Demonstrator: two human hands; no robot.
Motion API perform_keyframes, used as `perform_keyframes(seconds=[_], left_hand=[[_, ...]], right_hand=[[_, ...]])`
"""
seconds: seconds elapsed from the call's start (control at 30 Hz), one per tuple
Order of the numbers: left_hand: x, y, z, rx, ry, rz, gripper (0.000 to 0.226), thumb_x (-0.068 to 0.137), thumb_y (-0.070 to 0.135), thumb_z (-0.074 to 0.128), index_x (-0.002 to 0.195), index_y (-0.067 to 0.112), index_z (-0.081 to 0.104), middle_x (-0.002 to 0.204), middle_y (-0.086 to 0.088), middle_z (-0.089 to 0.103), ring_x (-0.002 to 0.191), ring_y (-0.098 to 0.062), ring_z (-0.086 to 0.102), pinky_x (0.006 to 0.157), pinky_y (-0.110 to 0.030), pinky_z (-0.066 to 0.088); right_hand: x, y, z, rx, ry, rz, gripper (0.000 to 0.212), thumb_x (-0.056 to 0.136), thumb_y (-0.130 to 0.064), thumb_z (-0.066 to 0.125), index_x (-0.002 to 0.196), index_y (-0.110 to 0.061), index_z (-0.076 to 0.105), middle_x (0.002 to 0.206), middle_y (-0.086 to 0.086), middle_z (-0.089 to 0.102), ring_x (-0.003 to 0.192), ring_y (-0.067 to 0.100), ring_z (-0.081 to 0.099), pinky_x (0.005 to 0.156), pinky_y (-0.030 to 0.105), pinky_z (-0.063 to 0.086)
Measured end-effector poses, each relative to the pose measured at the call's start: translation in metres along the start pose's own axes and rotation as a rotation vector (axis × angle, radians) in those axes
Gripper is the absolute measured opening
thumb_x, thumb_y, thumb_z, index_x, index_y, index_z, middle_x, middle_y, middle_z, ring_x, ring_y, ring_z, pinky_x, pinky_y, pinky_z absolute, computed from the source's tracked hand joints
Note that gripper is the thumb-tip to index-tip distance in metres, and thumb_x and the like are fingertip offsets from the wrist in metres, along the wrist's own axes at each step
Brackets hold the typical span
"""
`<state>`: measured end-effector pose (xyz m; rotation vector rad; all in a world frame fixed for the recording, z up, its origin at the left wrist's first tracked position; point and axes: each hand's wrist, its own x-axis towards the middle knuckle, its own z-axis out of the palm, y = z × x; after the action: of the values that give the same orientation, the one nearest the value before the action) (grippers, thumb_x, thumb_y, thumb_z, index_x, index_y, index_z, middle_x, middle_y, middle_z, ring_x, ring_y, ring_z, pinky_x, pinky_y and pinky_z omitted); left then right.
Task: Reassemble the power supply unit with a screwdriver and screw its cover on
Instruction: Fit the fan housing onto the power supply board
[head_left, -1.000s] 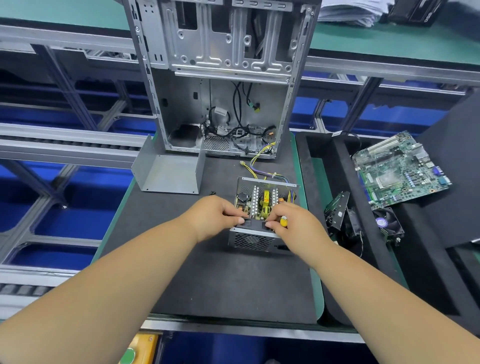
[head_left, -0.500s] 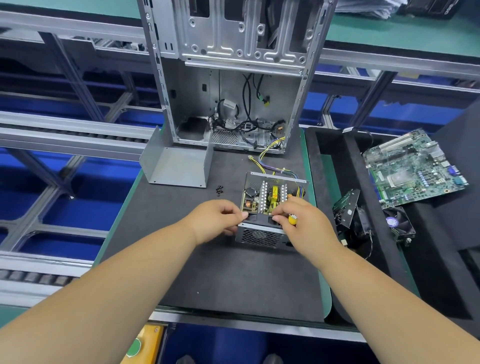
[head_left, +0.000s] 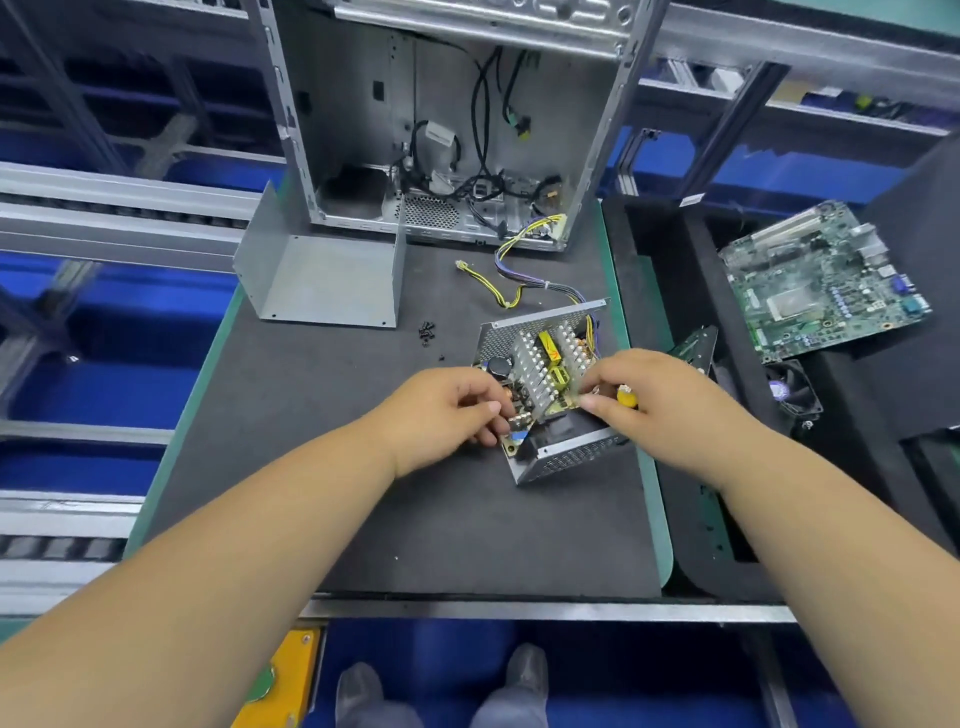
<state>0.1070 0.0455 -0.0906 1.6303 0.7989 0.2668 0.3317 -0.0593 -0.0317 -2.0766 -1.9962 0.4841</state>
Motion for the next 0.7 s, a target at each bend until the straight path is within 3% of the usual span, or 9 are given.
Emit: perform_keyframes(seconds=[0.13,0.23,0.33,0.4,0.47,0.53,0.6,0.7], left_hand=[[-0.001,-0.010,-0.008,0.240,0.160,0.173,0.024,0.091,0.018,0.061,0.085,0.040,0.068,0.080,0.017,0.068,0.077,-0.007,0.063,0.078,-0.027,0.052],[-0.003,-0.008,-0.010,0.235,0.192,0.247,0.017,0.090,0.018,0.064,0.090,0.034,0.070,0.083,0.015,0.067,0.082,-0.003,0.060,0.081,-0.026,0.049],[-0.010,0.005,-0.010,0.033,0.127,0.256,0.016,0.097,0.019,0.056,0.097,0.026,0.070,0.091,0.007,0.072,0.087,-0.013,0.065,0.087,-0.032,0.052],[-0.016,0.021,-0.013,-0.270,0.013,0.164,0.032,0.103,0.033,0.042,0.097,0.021,0.071,0.089,0.002,0.073,0.080,-0.013,0.066,0.081,-0.033,0.050],[-0.021,0.035,-0.023,-0.640,-0.134,0.019,0.052,0.104,0.046,0.030,0.090,0.020,0.072,0.079,0.001,0.071,0.069,-0.011,0.065,0.073,-0.031,0.050],[-0.026,0.042,-0.038,-0.873,-0.212,-0.053,0.049,0.101,0.048,0.032,0.098,0.016,0.070,0.079,-0.005,0.063,0.066,-0.015,0.056,0.060,-0.028,0.048],[-0.032,0.043,-0.056,-0.848,-0.169,-0.089,0.036,0.100,0.038,0.041,0.113,0.010,0.061,0.086,-0.015,0.048,0.067,-0.022,0.046,0.050,-0.025,0.040],[-0.035,0.031,-0.073,-0.686,0.004,-0.124,0.029,0.096,0.022,0.051,0.114,0.001,0.058,0.082,-0.015,0.043,0.067,-0.022,0.043,0.049,-0.025,0.041]], right_hand=[[0.003,-0.018,0.005,-0.073,0.070,-0.025,0.012,0.092,-0.029,0.060,0.100,-0.021,0.065,0.089,-0.013,0.052,0.090,0.013,0.050,0.078,0.029,0.041],[0.007,-0.030,0.001,-0.067,0.117,-0.021,0.019,0.090,-0.013,0.061,0.108,-0.015,0.065,0.098,-0.003,0.055,0.096,0.016,0.051,0.083,0.032,0.045],[0.012,-0.056,-0.015,-0.042,0.256,-0.132,0.030,0.078,0.000,0.052,0.105,-0.006,0.065,0.104,0.006,0.052,0.097,0.024,0.052,0.086,0.036,0.043],[0.018,-0.083,-0.024,-0.054,0.288,-0.295,0.027,0.069,0.000,0.049,0.091,-0.003,0.065,0.096,0.009,0.053,0.091,0.027,0.050,0.083,0.036,0.041],[0.025,-0.113,-0.022,-0.089,0.222,-0.462,0.018,0.068,0.000,0.049,0.080,-0.003,0.062,0.091,0.011,0.055,0.086,0.031,0.048,0.080,0.038,0.039],[0.031,-0.137,-0.010,-0.116,0.134,-0.582,0.017,0.070,0.002,0.047,0.076,-0.003,0.062,0.090,0.012,0.057,0.087,0.034,0.047,0.080,0.042,0.039],[0.035,-0.150,0.005,-0.153,0.081,-0.633,0.020,0.070,0.007,0.048,0.077,-0.003,0.064,0.092,0.012,0.060,0.095,0.037,0.050,0.086,0.047,0.041],[0.040,-0.152,0.018,-0.139,0.031,-0.618,0.027,0.073,0.006,0.058,0.094,-0.006,0.070,0.108,0.012,0.060,0.111,0.037,0.047,0.098,0.047,0.040]])
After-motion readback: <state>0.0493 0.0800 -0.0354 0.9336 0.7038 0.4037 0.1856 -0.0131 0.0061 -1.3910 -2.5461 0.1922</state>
